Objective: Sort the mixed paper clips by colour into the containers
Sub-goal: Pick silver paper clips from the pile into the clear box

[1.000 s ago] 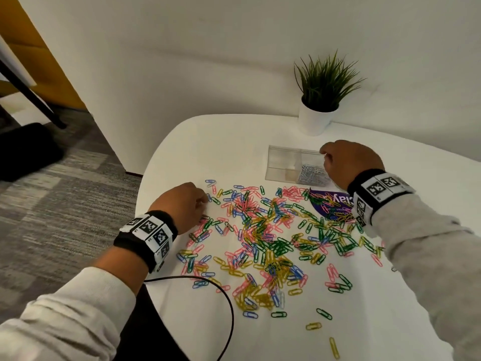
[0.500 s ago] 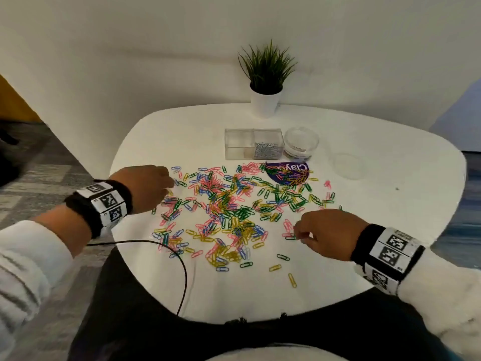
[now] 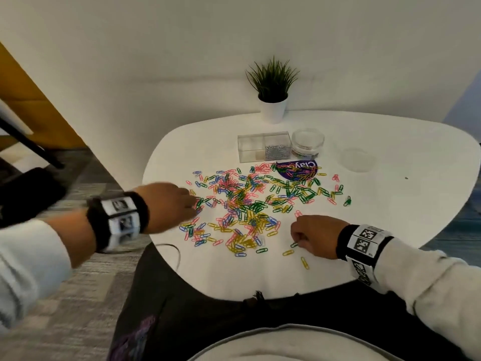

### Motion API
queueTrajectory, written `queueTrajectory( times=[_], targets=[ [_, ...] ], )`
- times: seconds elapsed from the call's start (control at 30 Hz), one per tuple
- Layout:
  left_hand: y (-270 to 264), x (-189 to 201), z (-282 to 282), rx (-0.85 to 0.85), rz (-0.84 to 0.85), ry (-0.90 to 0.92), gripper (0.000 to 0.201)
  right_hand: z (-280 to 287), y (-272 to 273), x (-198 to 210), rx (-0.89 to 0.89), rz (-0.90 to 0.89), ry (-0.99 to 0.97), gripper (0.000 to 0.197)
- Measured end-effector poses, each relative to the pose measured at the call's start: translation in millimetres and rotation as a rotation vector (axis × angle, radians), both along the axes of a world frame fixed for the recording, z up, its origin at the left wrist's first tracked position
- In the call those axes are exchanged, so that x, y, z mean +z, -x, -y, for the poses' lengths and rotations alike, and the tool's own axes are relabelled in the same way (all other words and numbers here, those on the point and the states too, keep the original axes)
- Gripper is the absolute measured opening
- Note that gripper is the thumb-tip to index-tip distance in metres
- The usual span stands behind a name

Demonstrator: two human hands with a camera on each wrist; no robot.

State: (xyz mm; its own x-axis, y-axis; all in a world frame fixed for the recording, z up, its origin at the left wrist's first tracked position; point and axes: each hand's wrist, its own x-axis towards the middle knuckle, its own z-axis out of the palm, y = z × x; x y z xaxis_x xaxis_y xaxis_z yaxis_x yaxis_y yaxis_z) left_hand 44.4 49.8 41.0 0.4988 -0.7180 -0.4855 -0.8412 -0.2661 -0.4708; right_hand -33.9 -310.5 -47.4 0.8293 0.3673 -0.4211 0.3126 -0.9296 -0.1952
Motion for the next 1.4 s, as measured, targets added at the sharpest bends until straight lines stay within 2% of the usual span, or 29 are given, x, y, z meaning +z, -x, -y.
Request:
queueTrajectory(
  times=[0.13,0.27,0.37,0.43,0.57,0.67,0.8,0.87,0.9,0.97,1.07,1.2,1.4],
  targets=[
    [28.5,-55.9,53.4,0.145,-0.197,0.295,0.035,-16.8,-4.2,9.0,0.018,0.095,0.034,0.009],
    [40.9,-90.0,82.0,0.136,-0.269,0.496,0.034,-55.3,-7.8,4.2,0.134,0.149,-0.033,0.032],
    [41.2,-92.7,82.3,0.177,-0.286,0.557,0.028,-63.2,-12.2,-4.7,0.097,0.181,-0.062,0.027],
    [38.9,-89.7,75.7,0.251,-0.308,0.563,0.026,-61.0,-12.3,-8.6,0.077,0.192,-0.096,0.018],
    [31.2,-87.7,58.4,0.415,-0.293,0.566,0.024,-56.1,-6.9,-10.3,0.049,0.208,-0.134,0.017],
    [28.4,-84.2,55.8,0.495,-0.291,0.606,0.027,-53.3,-8.5,-1.6,-0.126,0.214,-0.291,0.004],
    [26.6,-82.6,61.1,0.584,-0.292,0.627,0.029,-48.4,-16.2,7.2,-0.457,0.129,-0.665,0.016],
    [26.8,-84.7,62.0,0.598,-0.301,0.567,0.033,-49.5,-20.7,7.7,-0.544,0.038,-0.718,0.019],
    [26.6,-85.7,61.1,0.603,-0.309,0.549,0.034,-51.0,-22.9,7.1,-0.550,-0.008,-0.678,0.018],
    [25.2,-84.7,57.3,0.617,-0.329,0.560,0.033,-54.9,-27.6,6.1,-0.464,-0.041,-0.524,0.013],
    [18.4,-78.3,47.1,0.641,-0.303,0.605,0.031,-58.3,-29.5,4.5,-0.260,0.018,-0.316,0.004],
    [6.0,-69.7,26.9,0.727,-0.239,0.640,0.031,-59.6,-28.5,-1.5,0.026,0.101,-0.036,0.008],
    [-5.5,-70.1,-2.2,0.819,-0.243,0.643,0.025,-56.3,-30.7,-13.8,0.126,0.117,-0.066,0.008]
  ],
)
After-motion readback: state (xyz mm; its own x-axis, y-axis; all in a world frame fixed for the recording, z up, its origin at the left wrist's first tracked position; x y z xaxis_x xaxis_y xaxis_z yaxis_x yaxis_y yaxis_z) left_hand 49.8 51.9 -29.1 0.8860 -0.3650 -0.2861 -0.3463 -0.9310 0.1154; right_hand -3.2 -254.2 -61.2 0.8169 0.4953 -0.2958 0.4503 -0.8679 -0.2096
